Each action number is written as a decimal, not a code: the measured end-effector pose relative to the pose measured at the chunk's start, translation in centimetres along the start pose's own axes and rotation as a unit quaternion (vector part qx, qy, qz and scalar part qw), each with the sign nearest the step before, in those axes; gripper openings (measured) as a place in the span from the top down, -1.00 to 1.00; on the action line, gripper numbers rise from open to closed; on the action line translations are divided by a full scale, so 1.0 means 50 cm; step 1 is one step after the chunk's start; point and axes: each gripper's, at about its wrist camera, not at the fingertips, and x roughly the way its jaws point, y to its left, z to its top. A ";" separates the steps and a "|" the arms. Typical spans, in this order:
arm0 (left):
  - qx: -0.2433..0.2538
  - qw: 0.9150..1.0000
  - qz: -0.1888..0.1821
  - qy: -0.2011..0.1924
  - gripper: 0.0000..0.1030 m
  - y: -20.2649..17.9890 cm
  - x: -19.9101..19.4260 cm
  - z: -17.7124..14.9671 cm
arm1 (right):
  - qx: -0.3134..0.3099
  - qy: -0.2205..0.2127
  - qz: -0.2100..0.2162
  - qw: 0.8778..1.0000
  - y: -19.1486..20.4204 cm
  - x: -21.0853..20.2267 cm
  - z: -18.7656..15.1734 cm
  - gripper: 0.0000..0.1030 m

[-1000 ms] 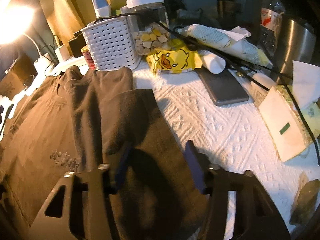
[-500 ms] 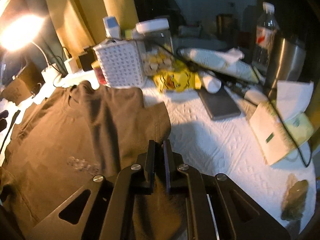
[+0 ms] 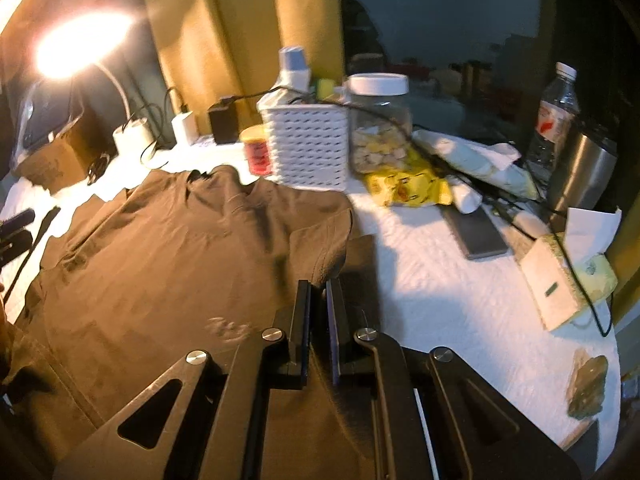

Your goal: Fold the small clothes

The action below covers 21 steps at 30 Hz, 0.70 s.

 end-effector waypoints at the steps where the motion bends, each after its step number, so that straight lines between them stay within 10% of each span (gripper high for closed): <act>1: -0.002 1.000 -0.002 0.000 -0.98 0.007 -0.002 -0.002 | -0.003 0.006 0.001 1.000 0.012 0.006 -0.003 0.83; 18: -0.012 1.000 -0.022 0.015 -0.98 0.045 -0.024 -0.032 | 0.008 0.042 0.048 0.998 0.113 0.029 -0.058 0.77; 21: -0.009 1.000 -0.023 0.018 -0.98 0.036 -0.026 -0.036 | 0.007 0.030 0.041 0.999 0.105 -0.006 -0.067 0.21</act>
